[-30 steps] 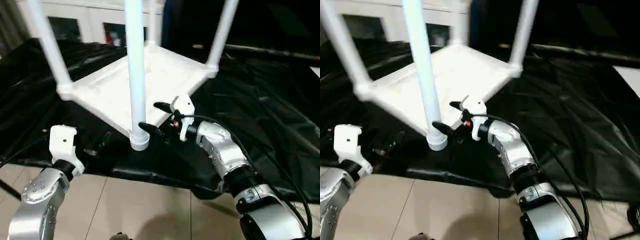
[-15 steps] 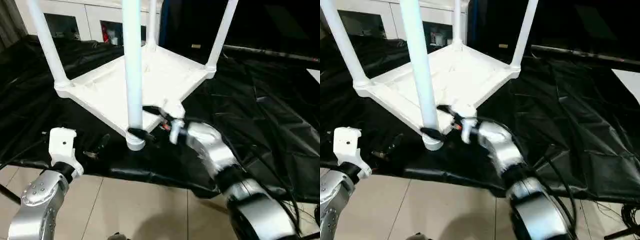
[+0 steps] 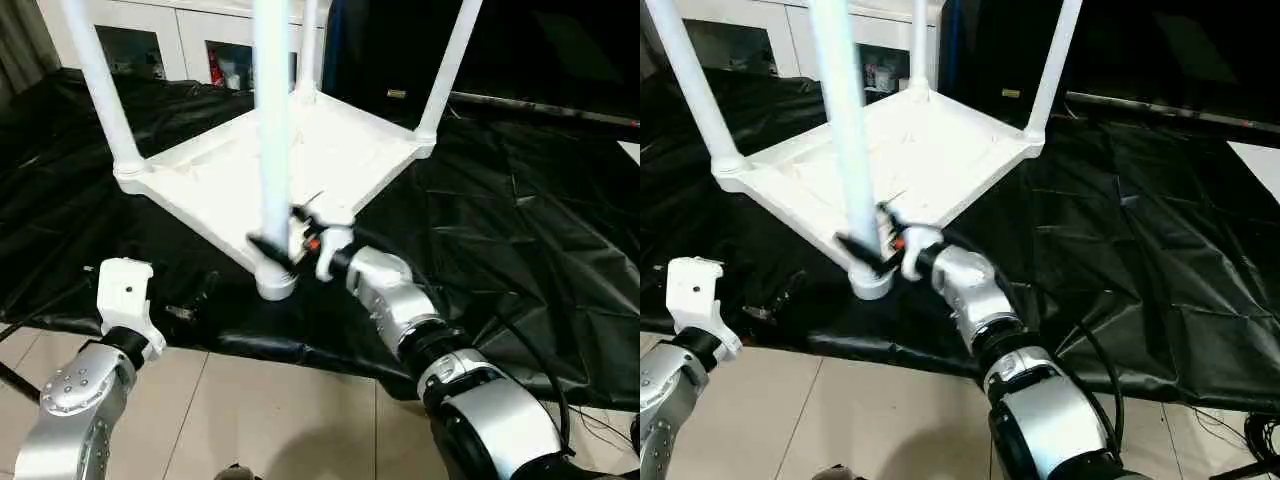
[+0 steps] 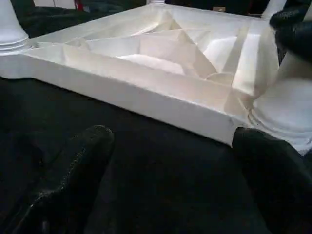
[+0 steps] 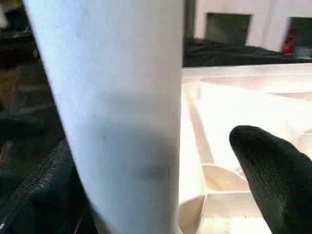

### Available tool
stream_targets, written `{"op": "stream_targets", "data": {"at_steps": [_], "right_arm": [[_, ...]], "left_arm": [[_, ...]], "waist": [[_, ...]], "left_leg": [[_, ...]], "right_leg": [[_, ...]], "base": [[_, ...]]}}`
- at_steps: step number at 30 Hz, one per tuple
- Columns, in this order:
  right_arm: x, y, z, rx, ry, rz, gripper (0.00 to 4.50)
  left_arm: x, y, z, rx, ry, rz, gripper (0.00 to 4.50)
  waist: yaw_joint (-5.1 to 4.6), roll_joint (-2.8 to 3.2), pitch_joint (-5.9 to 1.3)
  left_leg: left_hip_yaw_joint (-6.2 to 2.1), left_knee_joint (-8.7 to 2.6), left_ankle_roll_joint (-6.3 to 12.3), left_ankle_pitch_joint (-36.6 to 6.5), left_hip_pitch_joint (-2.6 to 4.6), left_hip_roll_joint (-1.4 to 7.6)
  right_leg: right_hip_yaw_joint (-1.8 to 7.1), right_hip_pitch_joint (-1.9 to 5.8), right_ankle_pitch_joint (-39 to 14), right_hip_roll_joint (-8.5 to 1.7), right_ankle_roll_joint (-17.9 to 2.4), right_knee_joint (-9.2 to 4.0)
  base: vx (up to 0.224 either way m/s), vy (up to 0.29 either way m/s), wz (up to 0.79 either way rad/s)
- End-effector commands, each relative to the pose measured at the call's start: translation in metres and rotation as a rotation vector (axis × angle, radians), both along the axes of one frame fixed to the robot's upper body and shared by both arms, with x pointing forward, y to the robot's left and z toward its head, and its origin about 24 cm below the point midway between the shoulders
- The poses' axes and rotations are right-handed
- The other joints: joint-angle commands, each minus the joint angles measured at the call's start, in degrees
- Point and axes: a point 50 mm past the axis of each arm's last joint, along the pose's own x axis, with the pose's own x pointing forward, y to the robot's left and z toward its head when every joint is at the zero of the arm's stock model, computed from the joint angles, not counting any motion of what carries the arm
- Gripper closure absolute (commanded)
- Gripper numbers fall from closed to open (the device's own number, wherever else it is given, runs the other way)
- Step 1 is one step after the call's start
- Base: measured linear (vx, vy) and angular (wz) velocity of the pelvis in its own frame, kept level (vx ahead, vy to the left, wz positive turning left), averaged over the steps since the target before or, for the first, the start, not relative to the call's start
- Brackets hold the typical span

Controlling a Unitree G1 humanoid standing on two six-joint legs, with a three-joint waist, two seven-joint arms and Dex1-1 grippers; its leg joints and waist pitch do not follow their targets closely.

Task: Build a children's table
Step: Rotate leg to tighten

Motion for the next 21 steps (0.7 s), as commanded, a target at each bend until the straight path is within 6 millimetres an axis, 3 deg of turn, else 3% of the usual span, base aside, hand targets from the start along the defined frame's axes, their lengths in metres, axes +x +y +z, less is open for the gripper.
{"op": "stream_targets", "data": {"at_steps": [1,4,5,7,8,10,11,13,21], "right_arm": [[0.011,-0.027,0.007,0.078,-0.007,-0.147,0.0],[0.012,-0.042,0.006,0.09,-0.017,-0.209,0.0],[0.012,-0.049,0.004,0.094,-0.014,-0.233,0.0],[0.01,-0.071,-0.002,0.088,-0.019,-0.318,0.0],[0.009,-0.081,-0.005,0.083,-0.017,-0.361,0.0],[0.009,-0.09,-0.007,0.071,-0.024,-0.399,0.0],[0.008,-0.098,-0.008,0.064,-0.021,-0.425,0.0],[0.005,-0.117,-0.011,0.054,-0.023,-0.5,0.0],[-0.007,-0.164,-0.01,0.022,-0.04,-0.652,0.0]], "left_arm": [[-0.001,-0.004,0.003,0.009,-0.018,-0.014,0.04],[0.0,-0.005,0.002,0.007,-0.016,-0.021,0.04],[0.001,-0.006,0.002,0.006,-0.014,-0.027,0.04],[0.003,-0.008,0.001,0.005,-0.011,-0.043,0.04],[0.004,-0.008,0.0,0.004,-0.01,-0.047,0.04],[0.005,-0.009,0.0,0.005,-0.01,-0.05,0.04],[0.006,-0.009,0.0,0.005,-0.01,-0.054,0.04],[0.008,-0.009,0.0,0.009,-0.011,-0.06,0.04],[0.02,-0.006,0.007,0.024,-0.066,-0.005,0.04]], "waist": [[-0.01,1.86,-3.1],[0.43,1.95,-3.03],[0.5,2.44,-3.06],[0.8,2.17,-3.07],[0.79,2.57,-3.09],[0.87,2.35,-3.18],[0.93,2.85,-3.16],[0.87,2.47,-3.16],[0.68,2.12,-3.08]], "left_leg": [[-1.43,-5.34,-0.52,-12.2,1.11,4.12],[-1.35,-5.37,-1.31,-14.0,1.46,4.08],[-1.45,-5.35,-1.57,-14.2,1.45,4.06],[-1.42,-5.38,-1.74,-14.2,1.38,4.06],[-1.49,-5.37,-2.02,-14.8,1.31,3.95],[-1.52,-5.31,-1.94,-14.4,1.3,3.91],[-1.57,-5.24,-1.86,-13.7,1.14,3.81],[-1.46,-5.15,-1.56,-13.6,1.17,3.73],[-1.31,-4.91,-0.16,-10.9,0.96,3.56]], "right_leg": [[3.58,1.92,-5.9,-5.6,-11.9,-3.35],[3.6,1.68,-7.4,-5.49,-11.1,-3.6],[3.6,1.67,-7.3,-5.48,-11.0,-3.5],[3.57,1.81,-7.3,-5.45,-10.5,-3.67],[3.57,1.87,-7.6,-5.38,-10.4,-3.66],[3.56,2.0,-7.5,-5.45,-10.5,-3.62],[3.56,2.06,-7.3,-5.45,-10.6,-3.58],[3.56,2.14,-7.7,-5.32,-10.3,-3.76],[3.55,2.31,-7.5,-5.07,-9.8,-3.88]], "base": [[0.0,0.0,0.0],[0.0,0.0,0.0],[0.0,0.0,0.0],[0.0,0.0,0.0],[0.0,0.0,0.0],[0.0,0.0,0.0],[0.0,0.0,0.0],[0.0,0.0,0.0],[0.0,0.0,0.0]]}}
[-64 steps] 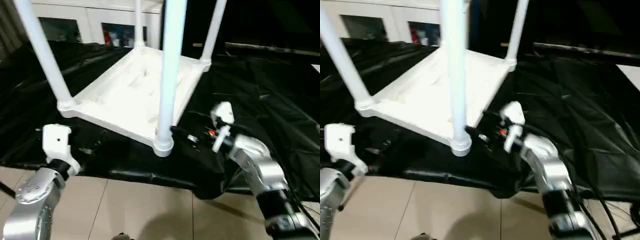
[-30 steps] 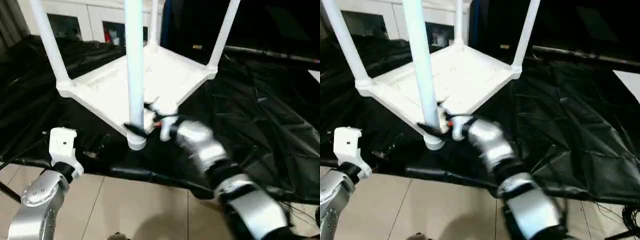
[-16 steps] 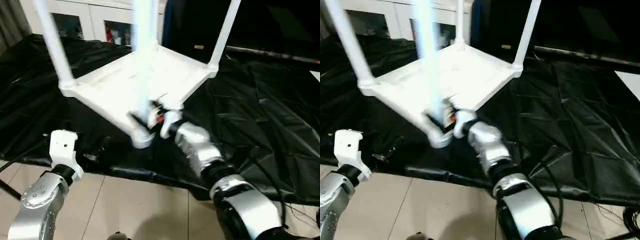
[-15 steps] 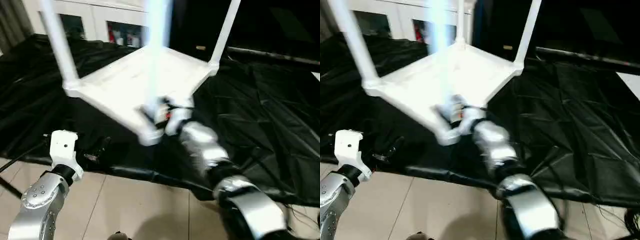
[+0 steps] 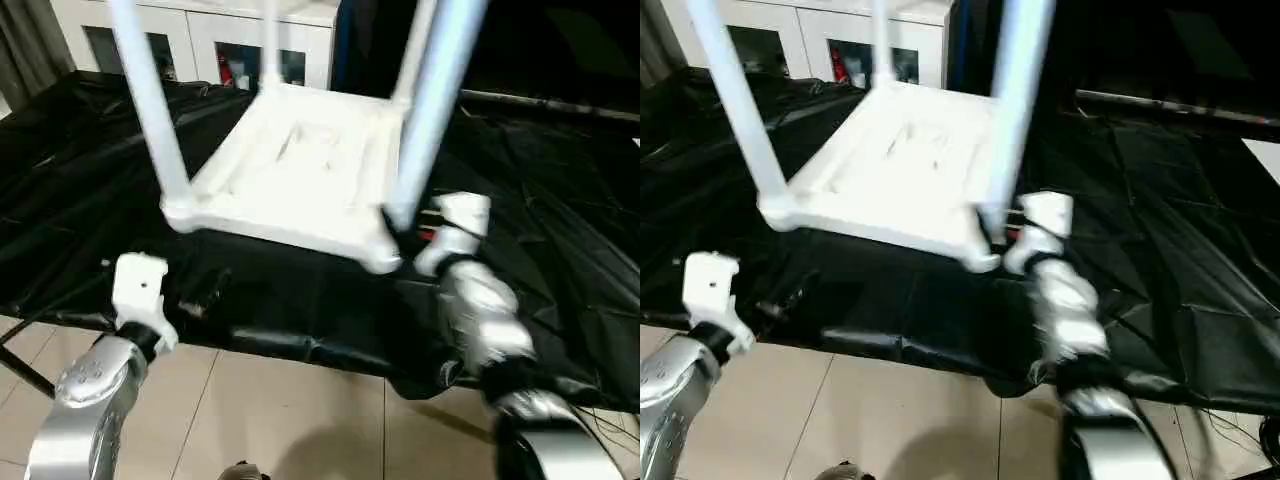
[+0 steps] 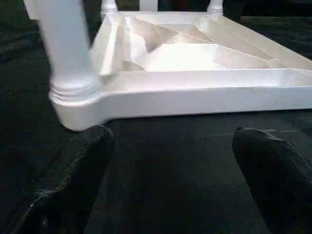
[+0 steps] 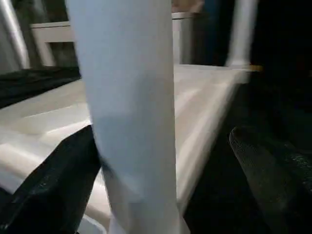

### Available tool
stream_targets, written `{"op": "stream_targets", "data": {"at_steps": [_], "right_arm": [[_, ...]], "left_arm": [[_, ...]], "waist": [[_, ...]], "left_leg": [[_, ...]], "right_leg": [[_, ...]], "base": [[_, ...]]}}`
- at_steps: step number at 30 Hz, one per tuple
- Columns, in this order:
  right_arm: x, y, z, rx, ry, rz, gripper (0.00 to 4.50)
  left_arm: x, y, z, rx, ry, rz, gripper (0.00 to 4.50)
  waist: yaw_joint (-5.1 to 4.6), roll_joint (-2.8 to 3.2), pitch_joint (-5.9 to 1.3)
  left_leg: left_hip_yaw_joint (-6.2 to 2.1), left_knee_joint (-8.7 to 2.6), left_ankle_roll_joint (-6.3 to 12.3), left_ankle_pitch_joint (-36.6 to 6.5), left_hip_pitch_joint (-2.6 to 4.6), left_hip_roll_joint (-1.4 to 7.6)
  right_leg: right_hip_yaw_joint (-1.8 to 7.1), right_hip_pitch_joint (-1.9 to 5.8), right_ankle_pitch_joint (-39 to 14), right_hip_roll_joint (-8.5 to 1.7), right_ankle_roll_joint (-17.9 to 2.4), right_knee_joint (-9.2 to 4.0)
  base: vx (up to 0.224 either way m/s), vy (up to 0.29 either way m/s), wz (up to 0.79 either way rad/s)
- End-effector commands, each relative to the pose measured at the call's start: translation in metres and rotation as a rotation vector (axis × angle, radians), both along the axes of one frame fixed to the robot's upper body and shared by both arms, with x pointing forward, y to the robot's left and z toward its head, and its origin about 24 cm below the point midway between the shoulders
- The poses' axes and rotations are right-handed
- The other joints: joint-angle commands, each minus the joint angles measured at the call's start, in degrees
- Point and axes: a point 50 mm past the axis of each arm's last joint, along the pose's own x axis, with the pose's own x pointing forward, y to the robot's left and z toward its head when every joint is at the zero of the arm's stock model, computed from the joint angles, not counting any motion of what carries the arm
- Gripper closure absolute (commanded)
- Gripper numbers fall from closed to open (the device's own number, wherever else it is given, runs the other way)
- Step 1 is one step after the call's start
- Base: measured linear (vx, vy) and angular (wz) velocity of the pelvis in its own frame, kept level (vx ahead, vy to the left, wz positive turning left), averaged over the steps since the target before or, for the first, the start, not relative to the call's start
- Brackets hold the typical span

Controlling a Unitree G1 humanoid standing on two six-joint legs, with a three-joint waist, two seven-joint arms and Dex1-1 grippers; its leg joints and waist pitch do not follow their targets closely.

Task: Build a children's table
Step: Rotate leg to tighten, then flip table

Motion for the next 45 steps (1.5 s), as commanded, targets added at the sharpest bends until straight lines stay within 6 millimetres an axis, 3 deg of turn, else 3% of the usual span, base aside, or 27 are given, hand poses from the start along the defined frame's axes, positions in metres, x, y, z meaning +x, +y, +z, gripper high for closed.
{"op": "stream_targets", "data": {"at_steps": [1,2,3,4,9,13,15,17,22,27,29,33,38,42,43,45], "right_arm": [[-0.002,-0.013,0.005,0.01,-0.009,-0.04,0.0],[-0.005,-0.02,0.005,0.001,-0.009,-0.043,0.0],[-0.006,-0.021,0.005,-0.008,-0.01,-0.042,0.0],[-0.007,-0.027,0.004,-0.044,-0.012,-0.046,0.0],[-0.011,-0.053,0.006,-0.086,-0.007,-0.123,0.0],[-0.02,-0.048,0.013,-0.079,-0.017,0.038,0.0],[-0.038,-0.034,0.012,-0.081,0.013,0.31,0.0],[-0.047,-0.029,0.011,-0.082,0.027,0.422,0.0],[-0.06,-0.017,0.013,-0.054,0.066,0.596,0.0],[-0.054,-0.002,0.019,-0.067,0.046,0.618,0.0],[-0.049,0.001,0.018,-0.08,0.038,0.585,0.0],[-0.037,0.019,0.018,-0.053,0.019,0.537,0.0],[-0.032,0.038,0.02,-0.038,0.003,0.545,0.0],[-0.032,0.046,0.018,-0.019,0.002,0.552,0.0],[-0.032,0.048,0.017,-0.02,0.001,0.546,0.0],[-0.032,0.048,0.017,-0.022,-0.001,0.539,0.0]], "left_arm": [[0.007,0.002,0.005,0.017,-0.032,0.034,0.04],[0.014,0.002,0.008,0.007,-0.047,0.056,0.04],[0.016,0.003,0.008,0.007,-0.05,0.061,0.04],[0.02,0.003,0.011,0.01,-0.061,0.081,0.04],[0.037,0.001,0.018,-0.001,-0.099,0.137,0.04],[0.052,-0.008,0.02,-0.015,-0.112,0.142,0.04],[0.064,-0.003,0.022,0.022,-0.118,0.216,0.04],[0.069,0.0,0.024,0.025,-0.122,0.247,0.04],[0.079,0.009,0.027,0.03,-0.119,0.301,0.04],[0.095,0.013,0.031,0.006,-0.122,0.303,0.04],[0.1,0.011,0.032,0.005,-0.117,0.284,0.04],[0.114,0.005,0.03,-0.024,-0.08,0.241,0.04],[0.127,0.0,0.028,-0.009,-0.042,0.229,0.04],[0.134,0.001,0.028,-0.013,-0.013,0.261,0.31],[0.137,0.002,0.027,-0.023,0.002,0.272,0.31],[0.137,0.002,0.026,-0.035,0.01,0.272,0.69]], "waist": [[-0.37,1.07,-3.67],[-0.46,0.98,-3.65],[-0.28,0.81,-3.75],[-0.42,1.0,-3.74],[-0.46,0.38,-3.9],[-0.29,0.23,-4.02],[-0.3,0.24,-4.0],[-0.27,0.19,-4.04],[-0.49,0.36,-3.96],[-0.51,0.42,-3.9],[-0.43,0.54,-4.0],[-0.48,0.69,-4.27],[-0.06,0.9,-4.58],[0.0,1.03,-4.51],[-0.01,1.5,-4.43],[-0.06,1.38,-4.42]], "left_leg": [[-1.32,-4.77,0.03,-10.9,0.95,3.58],[-1.43,-4.82,0.04,-10.7,0.66,3.57],[-1.34,-4.73,0.1,-10.6,0.94,3.56],[-1.41,-4.74,0.06,-10.5,0.76,3.57],[-1.17,-4.26,0.99,-7.6,0.62,3.3],[-1.36,-4.11,3.19,-5.7,0.42,3.51],[-1.43,-3.96,4.91,-5.6,0.26,3.48],[-1.62,-4.05,5.55,-5.8,0.2,3.7],[-1.61,-3.98,5.26,-6.9,0.37,3.73],[-1.69,-4.21,3.11,-8.5,0.42,3.6],[-1.8,-4.24,2.43,-8.2,0.47,3.83],[-1.63,-4.05,1.83,-6.3,0.58,3.44],[-1.73,-3.85,2.67,-3.5,0.43,3.67],[-1.72,-3.91,2.65,-4.6,0.49,3.7],[-1.74,-3.98,2.27,-5.8,0.53,3.7],[-1.85,-4.19,1.22,-7.1,0.59,3.91]], "right_leg": [[3.5,1.86,-7.6,-5.07,-9.6,-3.97],[3.47,2.13,-7.5,-5.15,-9.6,-3.84],[3.46,2.0,-8.1,-5.21,-9.4,-3.96],[3.45,2.1,-7.9,-5.25,-9.6,-3.88],[3.43,2.32,-5.8,-5.18,-9.9,-3.8],[3.31,2.48,-4.6,-5.36,-9.9,-3.61],[3.3,2.81,-3.2,-5.09,-9.4,-3.7],[3.17,2.81,-3.4,-5.39,-9.7,-3.78],[3.09,2.45,-5.3,-5.34,-10.7,-4.07],[3.11,2.24,-9.3,-5.61,-10.1,-4.45],[3.12,2.29,-8.0,-5.85,-10.7,-4.13],[3.16,2.11,-4.9,-5.7,-11.2,-3.71],[3.14,2.38,2.9,-5.83,-12.4,-2.86],[3.17,2.55,2.9,-6.08,-12.9,-2.88],[3.21,2.45,1.5,-6.09,-12.6,-3.14],[3.23,2.55,0.2,-6.27,-12.8,-3.24]], "base": [[0.0,0.0,0.0],[0.0,0.0,0.0],[0.0,0.0,0.0],[0.0,0.0,0.0],[0.0,0.0,0.0],[0.0,0.0,0.0],[0.0,0.0,0.0],[0.0,0.0,0.0],[0.0,0.0,0.0],[0.0,0.0,0.0],[0.0,0.0,0.0],[0.0,0.0,0.0],[0.0,0.0,0.0],[0.0,0.0,0.0],[0.0,0.0,0.0],[0.0,0.0,0.0]]}}
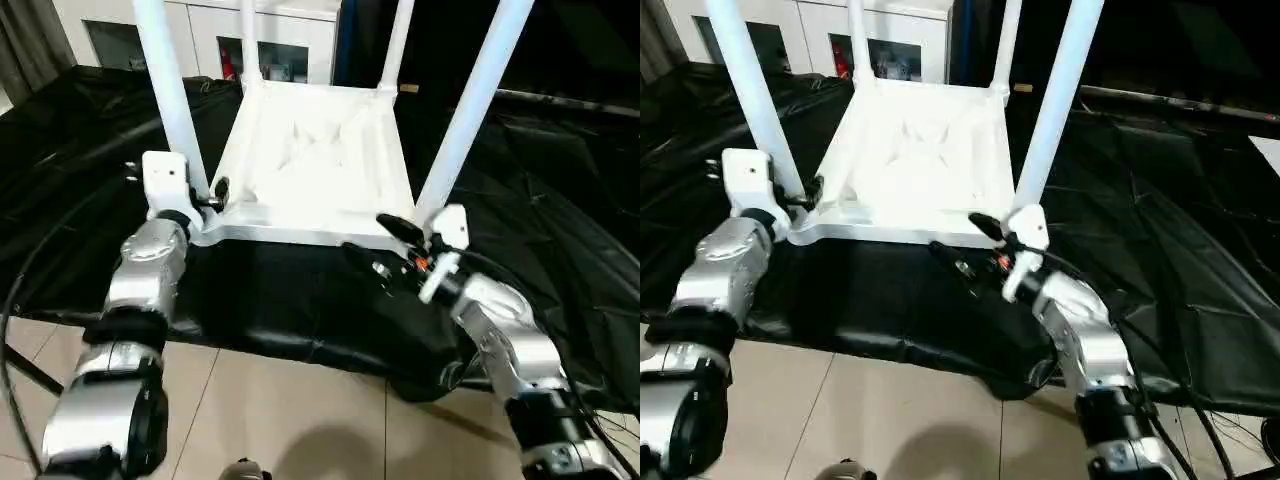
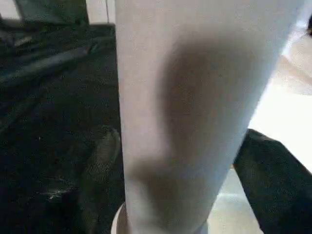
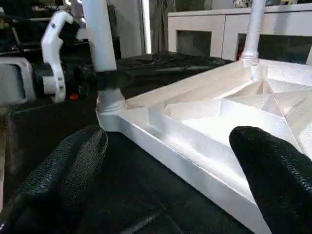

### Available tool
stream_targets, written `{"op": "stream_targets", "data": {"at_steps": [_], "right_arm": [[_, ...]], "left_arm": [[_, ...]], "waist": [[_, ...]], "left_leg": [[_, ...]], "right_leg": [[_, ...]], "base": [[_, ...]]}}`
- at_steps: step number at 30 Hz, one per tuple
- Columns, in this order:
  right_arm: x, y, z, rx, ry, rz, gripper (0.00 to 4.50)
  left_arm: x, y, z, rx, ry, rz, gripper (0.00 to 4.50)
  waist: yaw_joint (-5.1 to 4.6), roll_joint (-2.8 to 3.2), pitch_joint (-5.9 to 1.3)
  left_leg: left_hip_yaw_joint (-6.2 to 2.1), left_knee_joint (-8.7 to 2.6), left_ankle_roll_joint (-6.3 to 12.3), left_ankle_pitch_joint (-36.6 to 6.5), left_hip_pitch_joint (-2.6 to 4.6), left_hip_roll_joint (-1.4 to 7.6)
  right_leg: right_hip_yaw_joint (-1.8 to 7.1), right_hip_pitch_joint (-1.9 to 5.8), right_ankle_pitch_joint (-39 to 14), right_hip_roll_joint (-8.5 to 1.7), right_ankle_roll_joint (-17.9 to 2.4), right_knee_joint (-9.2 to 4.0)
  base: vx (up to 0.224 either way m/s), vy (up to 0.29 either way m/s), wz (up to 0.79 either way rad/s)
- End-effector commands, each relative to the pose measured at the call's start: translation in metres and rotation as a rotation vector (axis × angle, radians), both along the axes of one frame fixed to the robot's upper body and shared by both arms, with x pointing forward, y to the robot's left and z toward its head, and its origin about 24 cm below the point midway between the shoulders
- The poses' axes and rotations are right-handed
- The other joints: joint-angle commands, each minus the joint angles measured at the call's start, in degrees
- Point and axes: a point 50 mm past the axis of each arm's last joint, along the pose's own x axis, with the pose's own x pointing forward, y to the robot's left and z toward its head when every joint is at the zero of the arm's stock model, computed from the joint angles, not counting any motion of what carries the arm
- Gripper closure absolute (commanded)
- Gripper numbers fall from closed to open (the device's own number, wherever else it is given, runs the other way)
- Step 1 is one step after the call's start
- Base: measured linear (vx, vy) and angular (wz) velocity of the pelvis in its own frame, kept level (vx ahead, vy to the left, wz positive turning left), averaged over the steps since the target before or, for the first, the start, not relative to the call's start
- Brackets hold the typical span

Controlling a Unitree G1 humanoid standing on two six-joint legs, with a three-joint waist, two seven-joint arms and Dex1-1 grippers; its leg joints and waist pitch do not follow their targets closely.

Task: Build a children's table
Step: Flip table

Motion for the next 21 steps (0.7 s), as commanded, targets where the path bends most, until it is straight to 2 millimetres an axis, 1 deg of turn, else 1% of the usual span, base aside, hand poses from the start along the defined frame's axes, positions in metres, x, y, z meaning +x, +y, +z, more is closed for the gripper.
{"op": "stream_targets", "data": {"at_steps": [1,3,4,5,6,7,9,10,11,12,13,14,15,16,17,18,21], "right_arm": [[0.001,-0.001,-0.001,-0.008,0.002,-0.014,0.0],[-0.001,0.001,-0.001,-0.013,0.001,0.028,0.0],[-0.002,0.002,-0.001,-0.018,-0.001,0.044,0.0],[-0.007,0.006,-0.002,-0.028,0.003,0.108,0.0],[-0.008,0.007,-0.002,-0.026,0.006,0.126,0.0],[-0.008,0.008,-0.002,-0.025,0.008,0.134,0.0],[-0.009,0.008,-0.002,-0.024,0.012,0.147,0.0],[-0.009,0.008,-0.002,-0.024,0.012,0.147,0.0],[-0.008,0.009,-0.002,-0.023,0.014,0.147,0.0],[-0.008,0.009,-0.002,-0.023,0.014,0.147,0.0],[-0.007,0.009,-0.002,-0.024,0.014,0.144,0.0],[-0.007,0.009,-0.002,-0.025,0.014,0.142,0.0],[-0.006,0.01,-0.003,-0.026,0.013,0.14,0.0],[-0.005,0.01,-0.003,-0.026,0.012,0.139,0.0],[-0.005,0.011,-0.003,-0.026,0.012,0.141,0.0],[-0.004,0.011,-0.002,-0.026,0.011,0.142,0.0],[-0.003,0.012,-0.002,-0.027,0.011,0.142,0.0]], "left_arm": [[0.003,0.001,0.004,-0.003,-0.01,0.009,0.74],[0.004,0.001,0.003,-0.002,-0.006,0.003,0.77],[0.004,0.001,0.003,-0.003,-0.004,0.001,0.77],[0.004,0.0,0.002,-0.007,-0.001,-0.002,1.04],[0.004,0.0,0.002,-0.011,0.0,-0.004,1.15],[0.004,0.0,0.002,-0.013,0.0,-0.005,1.15],[0.004,0.0,0.001,-0.016,0.008,0.0,1.19],[0.004,0.0,0.001,-0.016,0.008,0.0,1.29],[0.005,0.001,0.0,-0.016,0.013,0.005,1.57],[0.005,0.001,0.0,-0.016,0.014,0.005,1.6],[0.005,0.001,-0.001,-0.019,0.018,0.007,1.6],[0.005,0.002,-0.002,-0.022,0.02,0.008,1.6],[0.004,0.002,-0.003,-0.029,0.022,0.006,1.69],[0.004,0.003,-0.004,-0.035,0.023,0.007,1.69],[0.004,0.003,-0.004,-0.04,0.022,0.009,1.69],[0.004,0.004,-0.004,-0.048,0.02,0.011,2.0],[0.004,0.005,-0.004,-0.086,0.016,0.023,2.05]], "waist": [[-0.16,1.35,-4.46],[-0.19,1.62,-4.5],[-0.2,1.51,-4.49],[-0.17,1.5,-4.52],[-0.16,1.48,-4.52],[-0.11,1.56,-4.55],[-0.14,1.44,-4.53],[-0.12,1.49,-4.53],[-0.12,1.52,-4.46],[-0.12,1.52,-4.47],[-0.02,1.13,-4.41],[0.01,1.21,-4.43],[-0.03,1.09,-4.4],[0.0,1.17,-4.39],[-0.02,0.97,-4.42],[-0.01,1.08,-4.36],[-0.02,1.09,-4.41]], "left_leg": [[-1.85,-4.29,0.74,-7.4,1.1,3.88],[-1.89,-4.27,0.55,-7.4,1.1,3.91],[-1.85,-4.25,0.68,-7.4,1.1,3.85],[-1.85,-4.16,1.06,-7.4,1.04,3.85],[-1.86,-4.16,1.3,-7.3,0.95,3.85],[-1.91,-4.17,1.55,-7.1,0.97,3.96],[-1.89,-4.16,1.66,-7.0,0.97,3.97],[-1.88,-4.14,1.67,-7.0,0.98,3.97],[-1.86,-4.19,1.6,-7.4,1.03,3.98],[-1.85,-4.19,1.49,-7.6,1.06,3.99],[-1.81,-4.21,1.53,-7.5,1.07,3.98],[-1.83,-4.23,1.48,-7.5,1.08,4.02],[-1.82,-4.25,1.51,-7.5,1.03,4.0],[-1.84,-4.26,1.47,-7.5,1.08,4.03],[-1.81,-4.25,1.66,-7.1,1.03,4.04],[-1.82,-4.26,1.77,-7.0,0.97,4.04],[-1.83,-4.23,1.78,-6.6,0.92,4.04]], "right_leg": [[3.27,2.88,0.3,-6.18,-13.0,-3.11],[3.29,2.93,1.6,-6.13,-13.2,-2.88],[3.27,2.94,1.8,-6.07,-13.3,-2.96],[3.29,3.11,2.7,-6.14,-13.4,-2.9],[3.3,3.19,3.1,-6.18,-13.5,-2.84],[3.27,3.14,3.3,-6.27,-13.8,-2.81],[3.25,3.09,3.2,-6.21,-14.0,-2.82],[3.26,3.09,3.1,-6.26,-14.2,-2.8],[3.26,3.0,2.4,-6.24,-14.2,-2.92],[3.27,3.01,2.2,-6.25,-14.1,-2.92],[3.3,3.01,1.6,-6.34,-14.2,-2.92],[3.31,3.01,1.3,-6.37,-14.2,-2.93],[3.32,2.98,1.0,-6.34,-14.1,-2.98],[3.32,2.93,0.9,-6.36,-14.1,-2.97],[3.33,2.97,1.1,-6.41,-14.1,-2.9],[3.32,2.93,0.9,-6.4,-14.0,-2.94],[3.33,2.98,1.3,-6.41,-14.0,-2.88]], "base": [[0.0,0.0,0.0],[0.0,0.0,0.0],[0.0,0.0,0.0],[0.0,0.0,0.0],[0.0,0.0,0.0],[0.0,0.0,0.0],[0.0,0.0,0.0],[0.0,0.0,0.0],[0.0,0.0,0.0],[0.0,0.0,0.0],[0.0,0.0,0.0],[0.0,0.0,0.0],[0.0,0.0,0.0],[0.0,0.0,0.0],[0.0,0.0,0.0],[0.0,0.0,0.0],[0.0,0.0,0.0]]}}
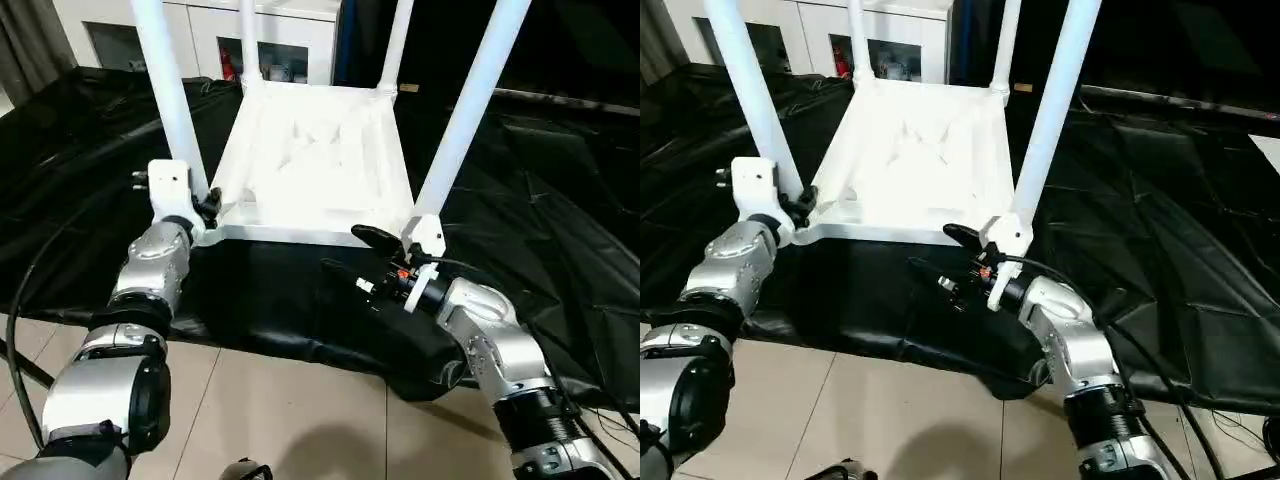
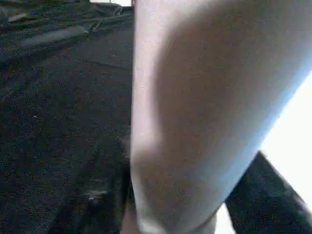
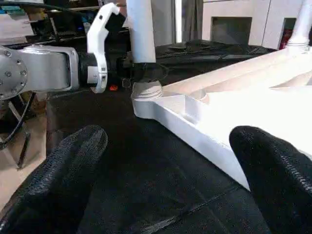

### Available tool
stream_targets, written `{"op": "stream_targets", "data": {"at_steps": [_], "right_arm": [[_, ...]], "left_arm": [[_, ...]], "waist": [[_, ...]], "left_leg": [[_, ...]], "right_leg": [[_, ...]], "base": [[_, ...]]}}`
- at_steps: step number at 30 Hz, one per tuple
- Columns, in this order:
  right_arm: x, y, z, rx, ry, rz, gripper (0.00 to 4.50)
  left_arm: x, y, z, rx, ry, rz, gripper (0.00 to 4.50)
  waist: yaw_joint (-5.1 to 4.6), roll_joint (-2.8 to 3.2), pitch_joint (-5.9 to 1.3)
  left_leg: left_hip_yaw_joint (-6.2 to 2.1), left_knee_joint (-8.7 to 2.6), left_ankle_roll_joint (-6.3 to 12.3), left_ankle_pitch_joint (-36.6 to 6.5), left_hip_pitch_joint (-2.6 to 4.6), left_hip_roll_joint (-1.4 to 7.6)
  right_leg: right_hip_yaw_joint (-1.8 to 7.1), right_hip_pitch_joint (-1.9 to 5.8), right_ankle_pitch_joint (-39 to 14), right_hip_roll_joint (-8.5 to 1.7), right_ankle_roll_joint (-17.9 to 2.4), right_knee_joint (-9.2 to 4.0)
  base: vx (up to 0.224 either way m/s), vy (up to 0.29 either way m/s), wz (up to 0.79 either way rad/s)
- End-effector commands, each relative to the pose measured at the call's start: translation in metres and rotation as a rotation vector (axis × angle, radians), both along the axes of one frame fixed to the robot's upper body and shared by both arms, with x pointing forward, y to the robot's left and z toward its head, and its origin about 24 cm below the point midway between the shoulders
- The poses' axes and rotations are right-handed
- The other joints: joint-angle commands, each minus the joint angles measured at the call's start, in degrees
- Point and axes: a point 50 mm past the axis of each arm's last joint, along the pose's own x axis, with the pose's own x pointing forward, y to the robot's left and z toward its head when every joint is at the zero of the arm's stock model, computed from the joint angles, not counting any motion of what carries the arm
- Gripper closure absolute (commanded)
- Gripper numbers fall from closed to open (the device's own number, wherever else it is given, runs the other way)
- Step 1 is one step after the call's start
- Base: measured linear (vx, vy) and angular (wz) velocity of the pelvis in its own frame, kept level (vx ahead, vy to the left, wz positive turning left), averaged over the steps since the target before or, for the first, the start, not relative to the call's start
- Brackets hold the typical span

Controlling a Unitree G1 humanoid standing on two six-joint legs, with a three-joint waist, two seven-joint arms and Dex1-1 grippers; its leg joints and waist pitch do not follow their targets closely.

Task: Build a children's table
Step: Flip table

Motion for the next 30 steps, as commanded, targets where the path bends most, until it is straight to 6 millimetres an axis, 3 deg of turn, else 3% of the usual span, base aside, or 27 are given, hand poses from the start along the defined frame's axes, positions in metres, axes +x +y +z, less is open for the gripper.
{"op": "stream_targets", "data": {"at_steps": [1,13,14,15,19,20,23,25,27,30], "right_arm": [[0.003,0.0,0.002,-0.003,-0.009,-0.003,0.0],[0.003,-0.002,-0.001,-0.004,0.004,-0.039,0.0],[0.008,-0.005,-0.006,-0.024,0.04,-0.105,0.0],[0.008,-0.005,-0.006,-0.024,0.04,-0.105,0.0],[0.016,-0.009,-0.02,-0.05,0.135,-0.23,0.0],[0.018,-0.009,-0.024,-0.038,0.174,-0.273,0.0],[0.022,-0.01,-0.026,-0.012,0.211,-0.319,0.0],[0.025,-0.009,-0.023,0.047,0.226,-0.335,0.0],[0.028,-0.008,-0.018,0.121,0.243,-0.35,0.0],[0.037,-0.009,-0.011,0.204,0.25,-0.398,0.0]], "left_arm": [[0.004,-0.001,0.008,-0.061,-0.027,0.01,2.17],[0.006,-0.012,0.006,-0.202,-0.038,0.015,2.32],[0.007,-0.019,0.007,-0.312,-0.045,0.031,2.32],[0.007,-0.019,0.007,-0.312,-0.045,0.031,2.32],[0.006,-0.049,0.006,-0.448,-0.055,-0.024,2.32],[0.003,-0.063,0.005,-0.483,-0.049,-0.046,2.32],[-0.001,-0.078,0.004,-0.545,-0.041,-0.049,2.32],[-0.005,-0.092,0.005,-0.603,-0.039,-0.05,2.32],[-0.008,-0.102,0.006,-0.62,-0.038,-0.07,2.32],[-0.013,-0.109,0.007,-0.617,-0.033,-0.093,2.33]], "waist": [[-0.1,0.75,-4.47],[-0.07,1.01,-4.46],[-0.01,1.08,-4.5],[-0.04,1.06,-4.51],[0.19,0.95,-4.55],[0.53,0.9,-4.67],[1.08,0.72,-5.1],[1.14,0.48,-5.05],[1.15,0.47,-4.83],[0.66,0.39,-4.51]], "left_leg": [[-1.8,-4.25,1.84,-6.6,1.0,4.06],[-1.78,-4.23,1.81,-6.6,1.01,4.09],[-1.77,-4.17,1.79,-6.2,0.97,4.05],[-1.79,-4.16,1.53,-5.9,0.93,4.04],[-1.5,-3.93,1.64,-4.9,0.99,3.97],[-1.33,-3.67,2.66,-3.3,0.77,4.06],[-1.25,-3.2,4.56,-0.3,0.46,3.91],[-1.36,-2.89,6.85,0.9,-0.39,3.83],[-1.25,-2.84,7.65,-0.6,-0.29,3.66],[-1.31,-3.3,6.64,-3.2,-0.24,3.78]], "right_leg": [[3.32,2.91,1.3,-6.42,-14.0,-2.89],[3.37,2.85,1.3,-6.43,-14.1,-2.95],[3.35,2.91,2.0,-6.48,-14.4,-2.83],[3.33,2.9,2.2,-6.5,-14.7,-2.74],[3.36,2.95,1.9,-6.63,-15.8,-2.66],[3.44,2.99,3.7,-6.76,-16.8,-2.38],[3.25,2.97,7.3,-6.5,-17.2,-1.81],[3.14,2.93,9.5,-6.56,-17.3,-1.64],[3.1,2.76,6.2,-6.39,-16.4,-2.14],[3.05,2.65,-0.6,-6.23,-14.7,-2.88]], "base": [[0.0,0.0,0.0],[0.0,0.0,0.0],[0.0,0.0,0.0],[0.0,0.0,0.0],[0.0,0.0,0.0],[0.0,0.0,0.0],[0.0,0.0,0.0],[0.0,0.0,0.0],[0.0,0.0,0.0],[0.0,0.0,0.0]]}}
